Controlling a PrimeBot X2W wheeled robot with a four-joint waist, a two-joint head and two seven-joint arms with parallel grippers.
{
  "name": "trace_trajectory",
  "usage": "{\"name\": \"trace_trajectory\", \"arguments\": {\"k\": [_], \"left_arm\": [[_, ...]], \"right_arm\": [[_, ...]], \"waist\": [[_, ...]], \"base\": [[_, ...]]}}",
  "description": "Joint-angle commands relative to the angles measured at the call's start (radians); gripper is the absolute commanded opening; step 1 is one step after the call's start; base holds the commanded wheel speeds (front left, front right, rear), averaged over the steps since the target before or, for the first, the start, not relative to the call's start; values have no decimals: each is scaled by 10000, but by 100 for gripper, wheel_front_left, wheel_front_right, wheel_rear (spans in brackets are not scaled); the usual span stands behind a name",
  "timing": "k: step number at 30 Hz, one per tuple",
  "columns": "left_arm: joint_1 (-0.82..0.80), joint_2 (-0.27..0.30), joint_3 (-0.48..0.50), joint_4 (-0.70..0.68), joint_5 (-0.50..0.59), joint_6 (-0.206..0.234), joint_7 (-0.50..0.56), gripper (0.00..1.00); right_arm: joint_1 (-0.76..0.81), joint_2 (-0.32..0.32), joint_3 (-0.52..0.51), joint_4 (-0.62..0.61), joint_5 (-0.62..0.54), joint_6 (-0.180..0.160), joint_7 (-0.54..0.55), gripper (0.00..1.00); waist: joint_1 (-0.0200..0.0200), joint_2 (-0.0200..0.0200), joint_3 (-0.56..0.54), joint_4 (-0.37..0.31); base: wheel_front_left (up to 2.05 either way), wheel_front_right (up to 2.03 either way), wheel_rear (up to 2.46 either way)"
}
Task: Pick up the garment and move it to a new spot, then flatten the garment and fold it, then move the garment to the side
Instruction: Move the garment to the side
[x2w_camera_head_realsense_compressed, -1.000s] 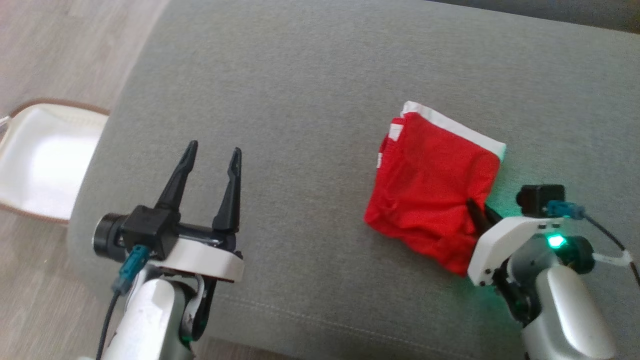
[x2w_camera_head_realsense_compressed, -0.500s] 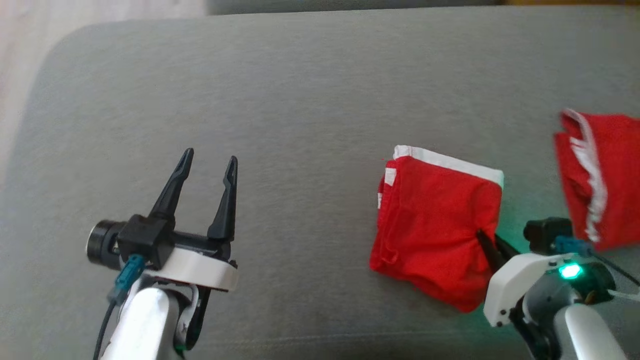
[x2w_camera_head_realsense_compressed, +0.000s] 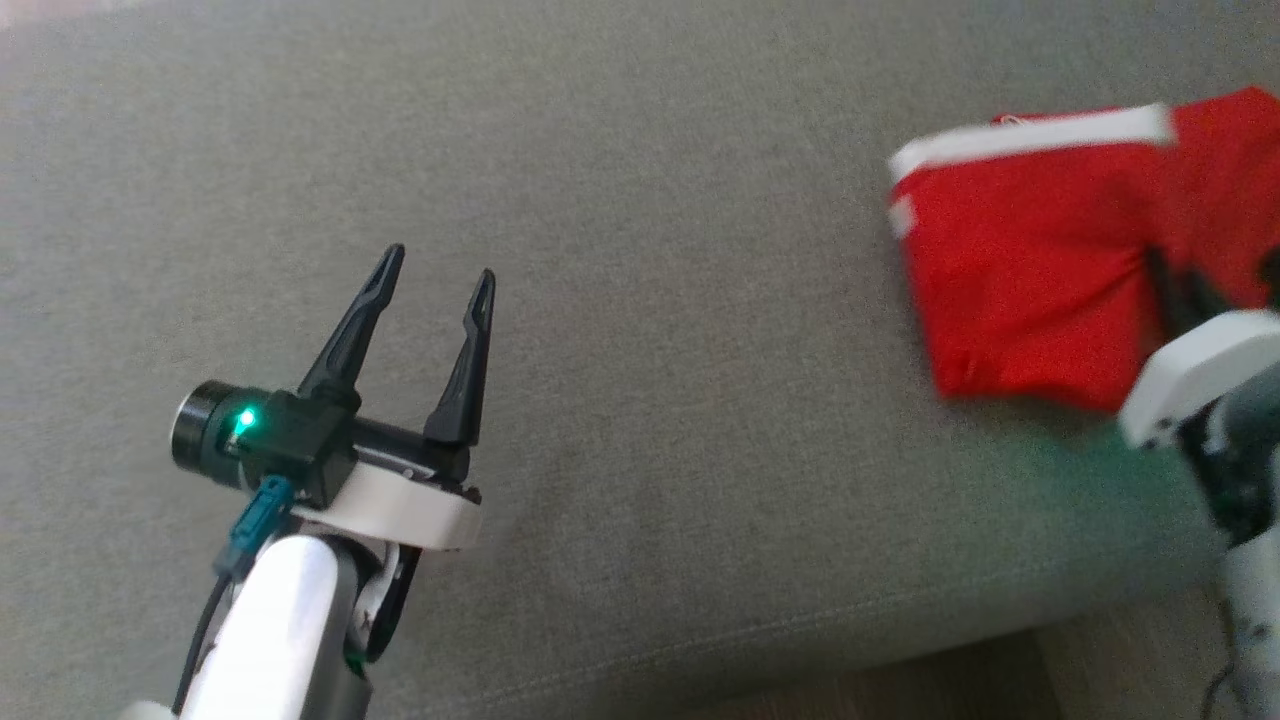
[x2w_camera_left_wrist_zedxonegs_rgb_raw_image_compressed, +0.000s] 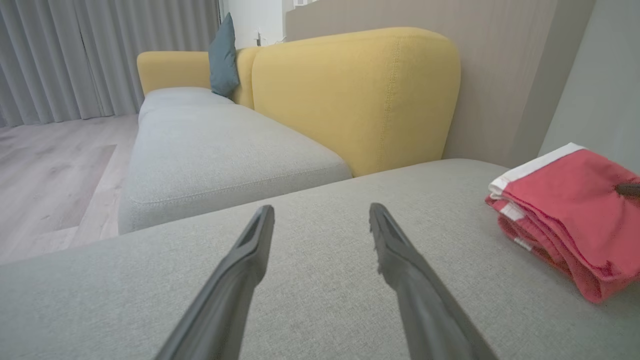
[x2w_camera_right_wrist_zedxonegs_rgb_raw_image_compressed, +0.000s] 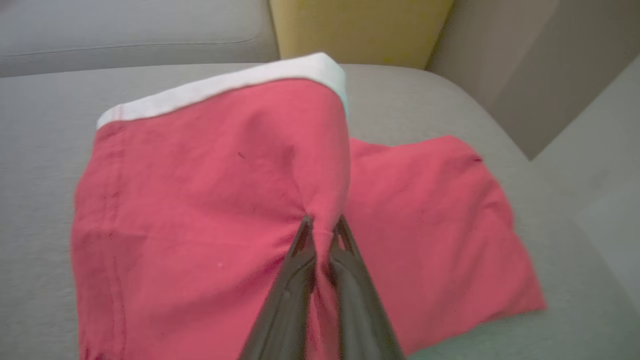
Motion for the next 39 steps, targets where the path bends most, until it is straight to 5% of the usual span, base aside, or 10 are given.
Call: {"name": "trace_trajectory", "arguments": {"k": [1, 20, 21, 22, 23, 30, 39], "left_arm": [[-462, 178, 263, -392, 95, -36, -56, 100], [-1969, 20, -801, -445, 302, -575, -49, 100], [-2033, 3, -847, -416, 296, -594, -57, 100], [-2086, -14, -875, -384, 280, -608, -66, 100], [-2127, -35, -887, -352, 256, -616, -75, 100], [-1975, -178, -789, -62, 53, -483, -117, 100], [-867, -257, -342, 45, -232, -43, -124, 100]], "right_arm": [[-482, -403, -241, -153, -191, 37, -147, 0], [-2572, -179, -3345, 1148, -1980, 37, -1459, 0], [-2651, -200, -3438, 1274, -2114, 37, -1568, 9], [-2741, -219, -3546, 1452, -2176, 37, -1685, 44], [-2813, -245, -3669, 1606, -2258, 37, -1839, 100], [-2461, 127, -4244, 1807, -2753, 37, -2897, 100], [-29, 1114, -2302, -718, -1826, 37, -3896, 100]], "waist": [[-1, 0, 346, -233], [-1, 0, 1862, -112], [-1, 0, 1898, -47], [-1, 0, 1916, 12], [-1, 0, 1921, 77], [-1, 0, 1452, 518], [-1, 0, 104, 1027]], "base": [[0, 0, 0], [0, 0, 0], [0, 0, 0], [0, 0, 0], [0, 0, 0], [0, 0, 0], [0, 0, 0]]}}
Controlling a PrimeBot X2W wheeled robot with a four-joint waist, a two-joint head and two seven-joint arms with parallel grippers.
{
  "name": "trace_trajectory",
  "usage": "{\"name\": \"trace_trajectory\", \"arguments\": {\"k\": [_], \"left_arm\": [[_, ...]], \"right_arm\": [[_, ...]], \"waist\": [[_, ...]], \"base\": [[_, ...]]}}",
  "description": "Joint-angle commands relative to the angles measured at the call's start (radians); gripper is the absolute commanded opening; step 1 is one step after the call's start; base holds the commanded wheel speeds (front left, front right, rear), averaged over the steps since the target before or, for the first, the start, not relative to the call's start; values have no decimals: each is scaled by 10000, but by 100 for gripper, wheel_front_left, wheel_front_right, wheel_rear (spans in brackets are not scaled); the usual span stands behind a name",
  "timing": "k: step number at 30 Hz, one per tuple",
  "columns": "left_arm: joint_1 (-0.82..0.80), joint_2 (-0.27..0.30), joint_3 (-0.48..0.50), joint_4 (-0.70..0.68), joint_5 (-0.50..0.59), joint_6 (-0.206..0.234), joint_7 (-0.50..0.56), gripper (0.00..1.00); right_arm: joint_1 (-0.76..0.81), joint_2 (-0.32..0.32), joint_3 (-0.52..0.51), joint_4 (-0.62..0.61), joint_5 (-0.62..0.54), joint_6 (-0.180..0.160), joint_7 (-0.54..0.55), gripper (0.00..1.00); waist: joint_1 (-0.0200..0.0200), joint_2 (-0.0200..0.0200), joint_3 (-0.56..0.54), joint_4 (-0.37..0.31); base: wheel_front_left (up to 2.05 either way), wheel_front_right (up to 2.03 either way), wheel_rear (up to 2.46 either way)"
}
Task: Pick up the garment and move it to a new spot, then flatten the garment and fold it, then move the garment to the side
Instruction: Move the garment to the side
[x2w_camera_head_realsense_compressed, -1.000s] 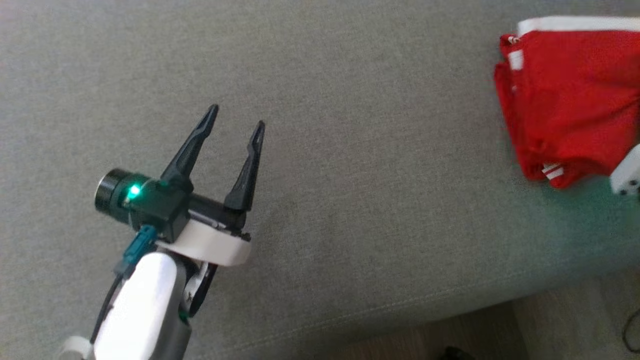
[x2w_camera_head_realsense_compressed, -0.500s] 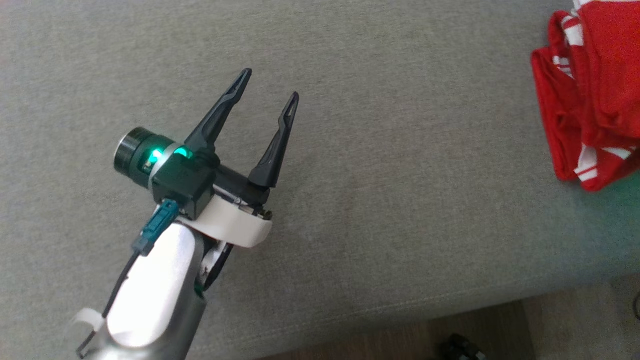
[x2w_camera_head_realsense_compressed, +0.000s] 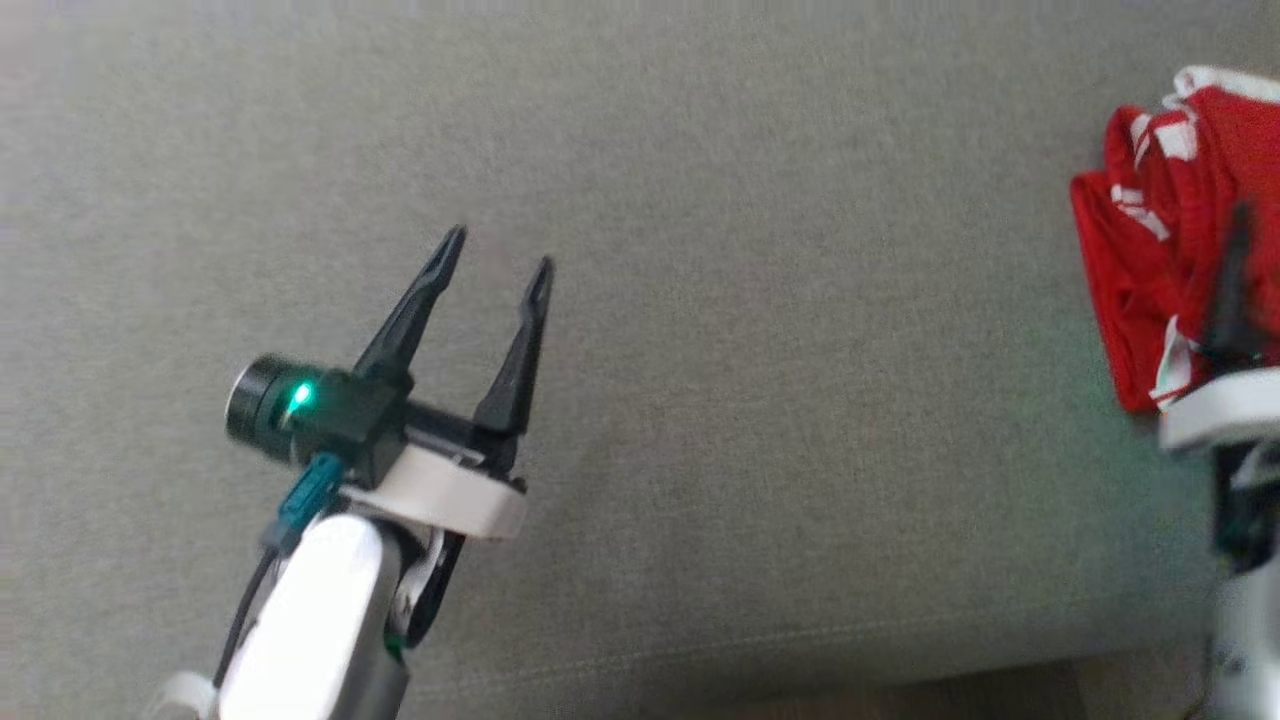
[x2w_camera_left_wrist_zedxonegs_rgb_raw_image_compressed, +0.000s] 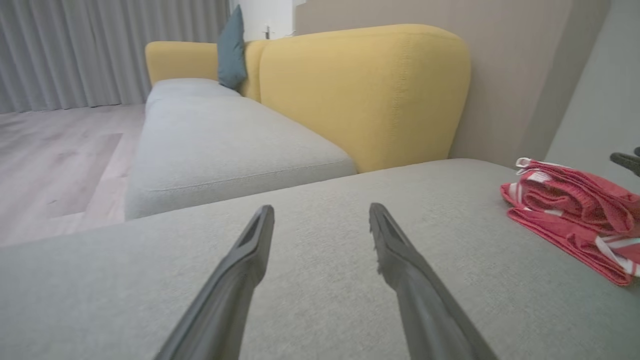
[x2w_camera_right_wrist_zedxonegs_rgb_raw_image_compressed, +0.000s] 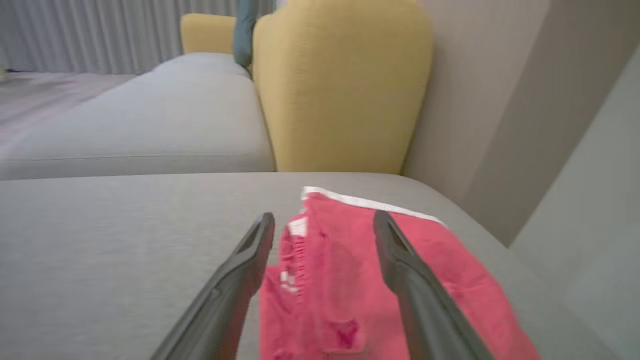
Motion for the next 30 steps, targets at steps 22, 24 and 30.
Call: {"name": "trace_trajectory", "arguments": {"k": [22, 24, 30], "left_arm": [[1967, 185, 1651, 130, -601, 912, -118, 100], [2173, 208, 1648, 183, -657, 896, -118, 100], [2705, 314, 1547, 201, -792, 811, -33, 100]], "right_arm": [[3472, 735, 3347, -3374, 1270, 37, 854, 100], [3785, 738, 3313, -3394, 1434, 37, 926, 100], [4543, 741, 3148, -3597, 1769, 37, 999, 100]], "waist": [[1, 0, -2413, 2050], [1, 0, -2650, 2064], [1, 0, -3152, 1955]], "base": [[0, 0, 0], [0, 0, 0], [0, 0, 0]]}}
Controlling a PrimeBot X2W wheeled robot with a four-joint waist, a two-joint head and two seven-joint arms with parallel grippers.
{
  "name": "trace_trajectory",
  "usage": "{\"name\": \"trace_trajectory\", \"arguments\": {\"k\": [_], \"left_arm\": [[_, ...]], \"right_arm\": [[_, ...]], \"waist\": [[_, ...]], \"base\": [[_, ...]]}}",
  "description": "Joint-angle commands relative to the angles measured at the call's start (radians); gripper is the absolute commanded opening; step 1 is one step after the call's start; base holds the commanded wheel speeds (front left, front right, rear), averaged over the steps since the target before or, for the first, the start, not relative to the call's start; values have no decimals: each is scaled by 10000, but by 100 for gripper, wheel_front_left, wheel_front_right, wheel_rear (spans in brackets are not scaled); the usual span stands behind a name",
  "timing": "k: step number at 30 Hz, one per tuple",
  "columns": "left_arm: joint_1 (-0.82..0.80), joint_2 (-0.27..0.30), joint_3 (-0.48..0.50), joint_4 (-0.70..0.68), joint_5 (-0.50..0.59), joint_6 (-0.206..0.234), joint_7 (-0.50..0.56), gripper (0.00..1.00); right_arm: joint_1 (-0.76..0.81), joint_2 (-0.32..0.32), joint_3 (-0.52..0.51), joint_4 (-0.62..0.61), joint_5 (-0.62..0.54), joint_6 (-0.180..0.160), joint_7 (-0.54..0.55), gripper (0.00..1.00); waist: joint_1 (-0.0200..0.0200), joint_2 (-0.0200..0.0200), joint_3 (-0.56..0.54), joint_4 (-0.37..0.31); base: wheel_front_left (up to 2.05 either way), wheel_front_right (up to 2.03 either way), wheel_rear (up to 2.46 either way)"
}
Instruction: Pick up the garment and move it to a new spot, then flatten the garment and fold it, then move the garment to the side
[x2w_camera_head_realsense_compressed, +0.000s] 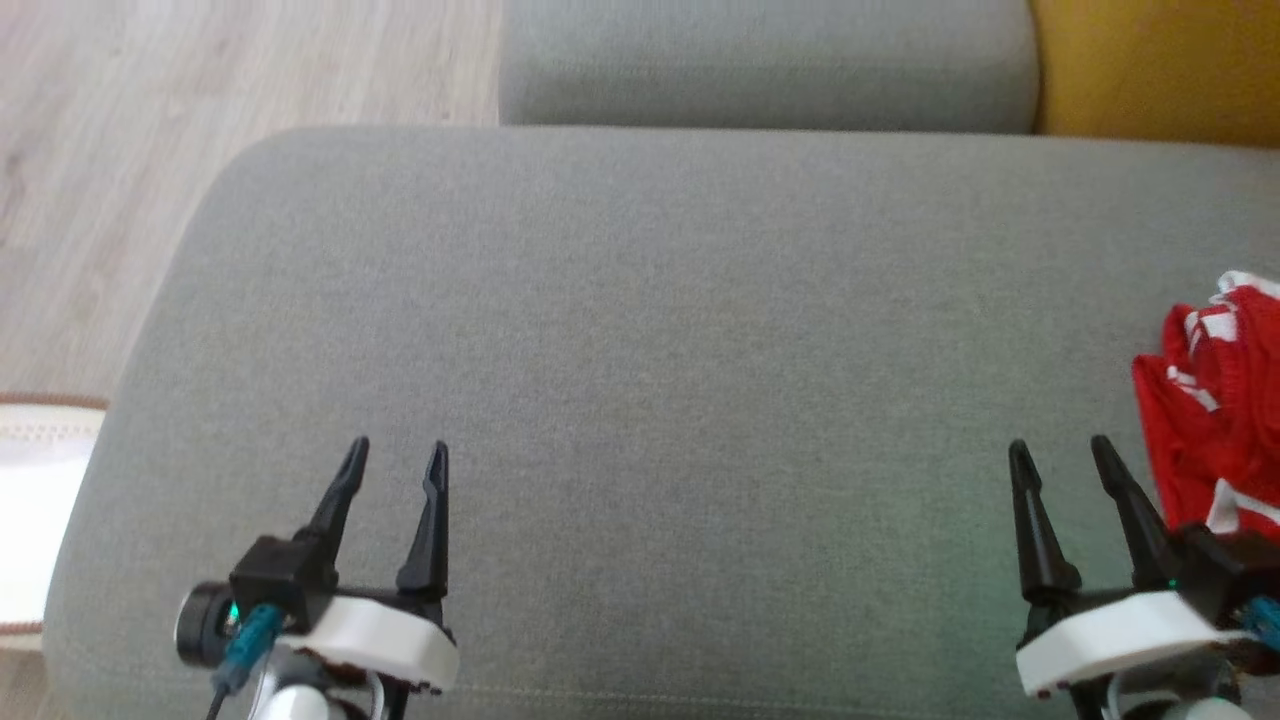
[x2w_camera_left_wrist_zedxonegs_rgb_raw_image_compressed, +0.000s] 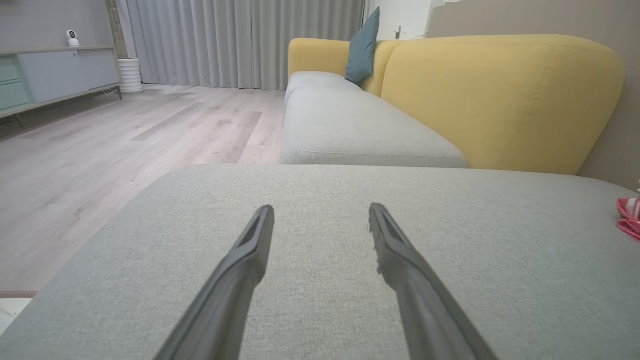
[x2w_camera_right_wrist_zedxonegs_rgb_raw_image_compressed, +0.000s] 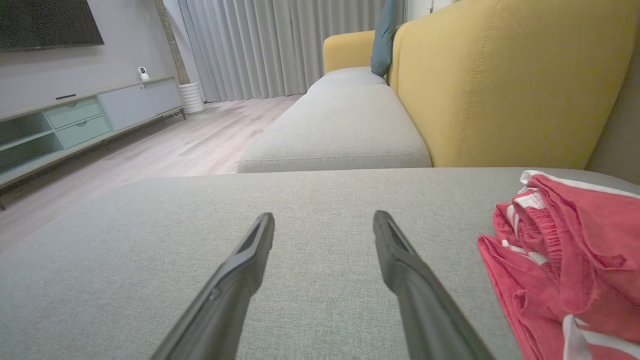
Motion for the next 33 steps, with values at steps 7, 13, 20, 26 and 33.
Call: {"name": "trace_trajectory", "arguments": {"k": [7, 13, 20, 26, 33], "left_arm": [[-69, 259, 285, -456, -121, 21, 144, 100], [16, 351, 236, -537, -90, 106, 289, 100], [52, 422, 249, -656, -102, 230, 362, 100], [35, 467, 235, -675, -94, 323, 406, 100], [-28, 530, 205, -650, -68, 423, 409, 100]], "right_arm": [[81, -56, 171, -578, 158, 37, 17, 100], [159, -56, 139, -670, 187, 37, -56, 100], [151, -55, 158, -757, 246, 37, -45, 100], [107, -55, 112, -748, 277, 37, -14, 100], [64, -55, 77, -700, 380, 37, -59, 100]], "waist": [[1, -1, -339, -223], [1, -1, -439, -300], [1, -1, -453, -362], [1, -1, -448, -401], [1, -1, -435, -410]], "base": [[0, 0, 0], [0, 0, 0], [0, 0, 0], [0, 0, 0], [0, 0, 0]]}}
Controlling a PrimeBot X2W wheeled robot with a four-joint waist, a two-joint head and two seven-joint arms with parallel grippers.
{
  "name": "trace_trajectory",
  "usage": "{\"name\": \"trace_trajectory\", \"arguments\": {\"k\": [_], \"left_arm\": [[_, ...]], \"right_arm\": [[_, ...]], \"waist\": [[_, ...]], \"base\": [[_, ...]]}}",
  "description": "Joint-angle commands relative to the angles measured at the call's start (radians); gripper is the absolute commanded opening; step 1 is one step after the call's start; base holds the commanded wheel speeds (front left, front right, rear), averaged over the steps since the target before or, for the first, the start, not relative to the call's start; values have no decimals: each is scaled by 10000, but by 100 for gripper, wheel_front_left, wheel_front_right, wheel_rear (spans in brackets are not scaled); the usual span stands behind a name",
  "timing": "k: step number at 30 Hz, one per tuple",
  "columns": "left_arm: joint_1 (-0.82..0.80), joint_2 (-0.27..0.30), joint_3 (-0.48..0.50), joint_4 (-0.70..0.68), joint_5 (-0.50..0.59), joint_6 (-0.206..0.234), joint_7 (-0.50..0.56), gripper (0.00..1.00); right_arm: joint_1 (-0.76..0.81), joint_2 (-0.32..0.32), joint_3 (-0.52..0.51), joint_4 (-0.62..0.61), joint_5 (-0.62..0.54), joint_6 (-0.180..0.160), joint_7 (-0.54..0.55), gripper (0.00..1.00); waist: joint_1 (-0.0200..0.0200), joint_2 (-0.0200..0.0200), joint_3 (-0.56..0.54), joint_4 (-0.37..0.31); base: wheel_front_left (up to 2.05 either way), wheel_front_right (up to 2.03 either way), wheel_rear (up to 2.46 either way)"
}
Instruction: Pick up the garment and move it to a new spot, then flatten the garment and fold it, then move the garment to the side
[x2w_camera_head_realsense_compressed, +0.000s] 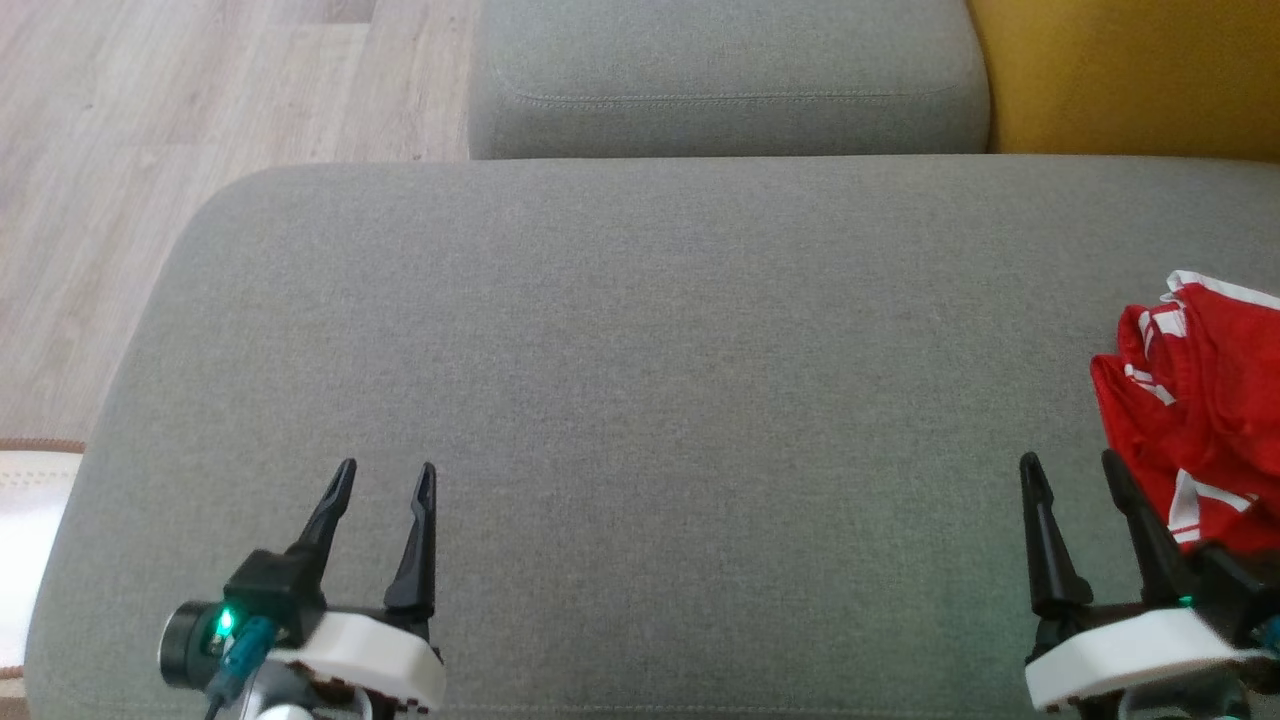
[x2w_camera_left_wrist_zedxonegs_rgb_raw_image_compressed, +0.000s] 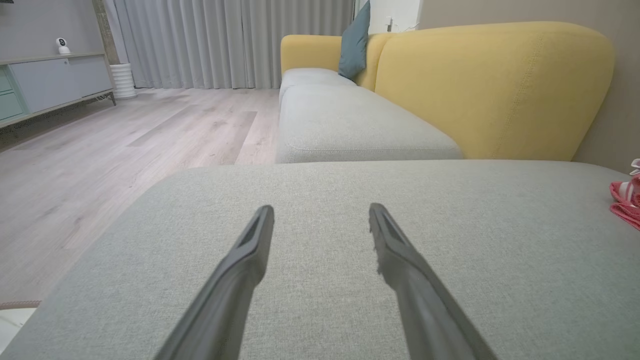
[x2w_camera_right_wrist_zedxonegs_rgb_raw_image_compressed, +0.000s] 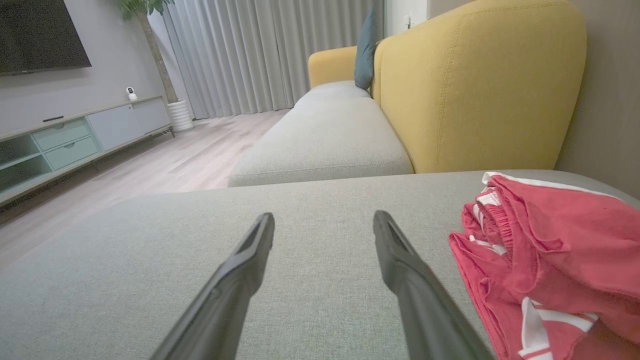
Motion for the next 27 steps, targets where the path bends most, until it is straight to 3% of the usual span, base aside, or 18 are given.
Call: {"name": "trace_trajectory", "arguments": {"k": [1, 2, 27], "left_arm": [[-443, 162, 316, -358, 15, 67, -9, 100], [0, 16, -10, -1, 1, 11, 0, 0], [-211, -178, 534, 626, -2574, -363, 478, 0]], "right_arm": [[-388, -68, 183, -350, 59, 37, -59, 100], [0, 2, 0, 0, 7, 0, -3, 0], [-485, -144, 81, 987, 2689, 6, 18, 0]], "waist": [[0, -1, -2, -4], [0, -1, -2, -5], [0, -1, 57, -112]], "base": [[0, 0, 0], [0, 0, 0], [0, 0, 0]]}}
